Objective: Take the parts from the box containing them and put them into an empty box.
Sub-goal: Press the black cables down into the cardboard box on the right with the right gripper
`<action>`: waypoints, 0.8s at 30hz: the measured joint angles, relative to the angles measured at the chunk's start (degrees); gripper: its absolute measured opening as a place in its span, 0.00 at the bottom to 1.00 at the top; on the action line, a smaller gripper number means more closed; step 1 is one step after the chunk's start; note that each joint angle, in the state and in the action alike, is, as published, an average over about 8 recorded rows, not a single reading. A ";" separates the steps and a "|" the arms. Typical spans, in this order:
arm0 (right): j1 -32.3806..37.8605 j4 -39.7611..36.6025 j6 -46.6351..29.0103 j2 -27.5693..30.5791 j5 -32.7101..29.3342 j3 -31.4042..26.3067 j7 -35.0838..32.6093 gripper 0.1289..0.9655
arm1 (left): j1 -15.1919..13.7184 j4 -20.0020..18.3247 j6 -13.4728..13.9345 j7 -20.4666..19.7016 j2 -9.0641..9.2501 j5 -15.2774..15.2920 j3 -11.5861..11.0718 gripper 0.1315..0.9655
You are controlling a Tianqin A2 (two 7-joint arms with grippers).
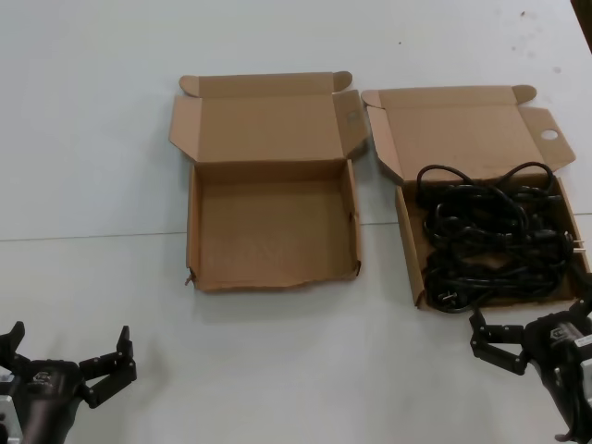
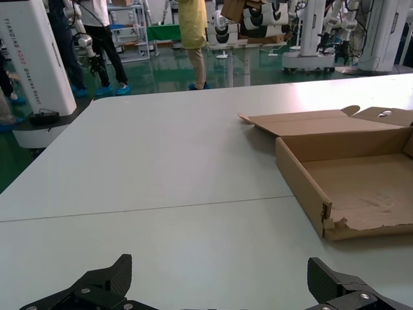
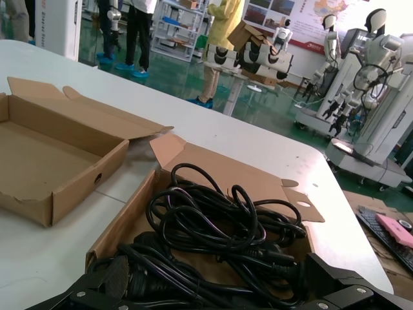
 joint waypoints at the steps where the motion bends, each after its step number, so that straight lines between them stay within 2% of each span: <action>1: 0.00 0.00 0.00 0.00 0.00 0.00 0.00 1.00 | 0.00 0.00 0.00 0.00 0.00 0.00 0.00 1.00; 24: 0.00 0.00 0.00 0.00 0.00 0.00 0.00 1.00 | 0.00 0.00 0.00 0.00 0.00 0.00 0.00 1.00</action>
